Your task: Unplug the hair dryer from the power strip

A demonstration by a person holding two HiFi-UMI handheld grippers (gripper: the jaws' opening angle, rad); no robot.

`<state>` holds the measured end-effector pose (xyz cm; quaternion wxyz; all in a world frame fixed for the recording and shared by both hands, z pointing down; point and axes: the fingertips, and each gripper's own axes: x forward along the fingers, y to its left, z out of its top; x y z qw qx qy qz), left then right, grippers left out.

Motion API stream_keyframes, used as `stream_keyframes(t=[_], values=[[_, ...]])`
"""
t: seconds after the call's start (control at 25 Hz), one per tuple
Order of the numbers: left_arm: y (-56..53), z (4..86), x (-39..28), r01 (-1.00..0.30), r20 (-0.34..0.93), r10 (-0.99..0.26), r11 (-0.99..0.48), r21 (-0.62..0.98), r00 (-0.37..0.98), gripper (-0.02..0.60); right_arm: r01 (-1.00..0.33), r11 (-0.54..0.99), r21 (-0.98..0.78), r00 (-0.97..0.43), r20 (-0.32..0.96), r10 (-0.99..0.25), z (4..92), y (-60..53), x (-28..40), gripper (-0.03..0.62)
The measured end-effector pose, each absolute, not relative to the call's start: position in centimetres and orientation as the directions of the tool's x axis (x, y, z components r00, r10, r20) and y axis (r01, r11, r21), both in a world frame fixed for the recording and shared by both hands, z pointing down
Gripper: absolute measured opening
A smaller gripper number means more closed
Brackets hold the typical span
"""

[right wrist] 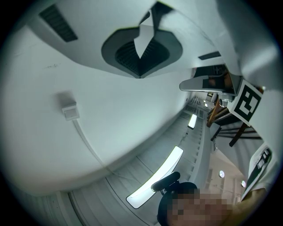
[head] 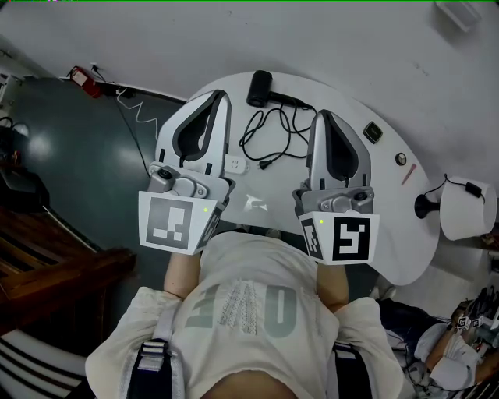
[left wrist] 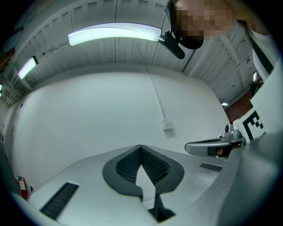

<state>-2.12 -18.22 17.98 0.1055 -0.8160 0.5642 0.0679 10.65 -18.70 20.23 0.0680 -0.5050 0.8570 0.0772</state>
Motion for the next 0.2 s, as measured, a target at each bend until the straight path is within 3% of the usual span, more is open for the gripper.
stream_keyframes(t=[0.2], values=[[-18.34, 18.33, -1.85, -0.933, -0.213, -0.909, -0.344, -0.106, 0.359, 0.005, -0.873, 0.484, 0.067, -0.487, -0.185, -0.853, 20.47, -18.73, 10.45, 0.003]])
